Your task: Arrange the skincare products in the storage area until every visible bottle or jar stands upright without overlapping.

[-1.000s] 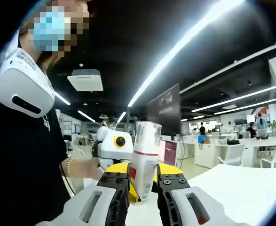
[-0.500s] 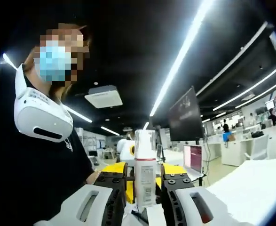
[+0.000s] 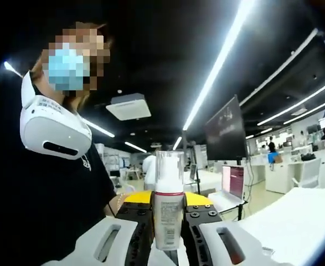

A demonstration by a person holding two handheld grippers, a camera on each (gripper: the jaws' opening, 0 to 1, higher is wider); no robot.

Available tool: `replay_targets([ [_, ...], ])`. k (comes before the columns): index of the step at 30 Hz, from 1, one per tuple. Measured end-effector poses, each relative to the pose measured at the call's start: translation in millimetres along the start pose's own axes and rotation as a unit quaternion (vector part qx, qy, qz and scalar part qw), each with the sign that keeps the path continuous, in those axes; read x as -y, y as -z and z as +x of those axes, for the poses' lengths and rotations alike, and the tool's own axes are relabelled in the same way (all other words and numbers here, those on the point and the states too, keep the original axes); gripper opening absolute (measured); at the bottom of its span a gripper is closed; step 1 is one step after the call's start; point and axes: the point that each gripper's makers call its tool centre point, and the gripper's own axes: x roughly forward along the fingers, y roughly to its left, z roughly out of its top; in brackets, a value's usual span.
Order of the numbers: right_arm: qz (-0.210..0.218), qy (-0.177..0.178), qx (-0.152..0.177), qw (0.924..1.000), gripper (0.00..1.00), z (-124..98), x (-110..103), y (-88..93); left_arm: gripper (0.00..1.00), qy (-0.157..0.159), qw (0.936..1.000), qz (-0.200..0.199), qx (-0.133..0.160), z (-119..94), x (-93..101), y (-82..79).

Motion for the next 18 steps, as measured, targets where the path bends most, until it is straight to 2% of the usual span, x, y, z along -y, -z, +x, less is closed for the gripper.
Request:
replay_targets([
  [5, -0.016, 0.003, -0.010, 0.9998, 0.09, -1, -2, 10.0, 0.25, -0.010, 0.9997, 0.014, -0.017, 2, -0.9, 12.2],
  [9, -0.021, 0.008, -0.008, 0.9997, 0.08, -3, -1, 15.8, 0.28, -0.018, 0.9994, 0.024, -0.015, 3, -1.4, 19.1],
  [10, -0.020, 0.009, 0.000, 0.9998, 0.08, -5, 2, 14.9, 0.33, -0.019, 0.9995, 0.020, -0.012, 3, -1.5, 19.8],
  [12, -0.017, 0.013, 0.006, 0.9998, 0.08, -9, 6, 14.7, 0.53, -0.034, 0.9994, 0.009, -0.009, 5, -5.0, 24.4],
  [13, -0.018, 0.016, 0.006, 0.9997, 0.08, -9, 7, 15.4, 0.58, -0.041, 0.9991, 0.007, -0.013, 5, -7.0, 27.5],
  [14, -0.020, 0.020, 0.003, 0.9996, 0.09, -10, 8, 17.1, 0.58, -0.047, 0.9987, 0.007, -0.018, 5, -8.6, 31.1],
  [16, -0.021, 0.023, 0.002, 0.9995, 0.09, -11, 9, 18.9, 0.54, -0.054, 0.9982, 0.004, -0.026, 4, -10.5, 38.1],
  [18, -0.020, 0.026, 0.002, 0.9994, 0.09, -12, 10, 20.3, 0.52, -0.065, 0.9977, -0.005, -0.021, 1, -14.7, 41.8],
])
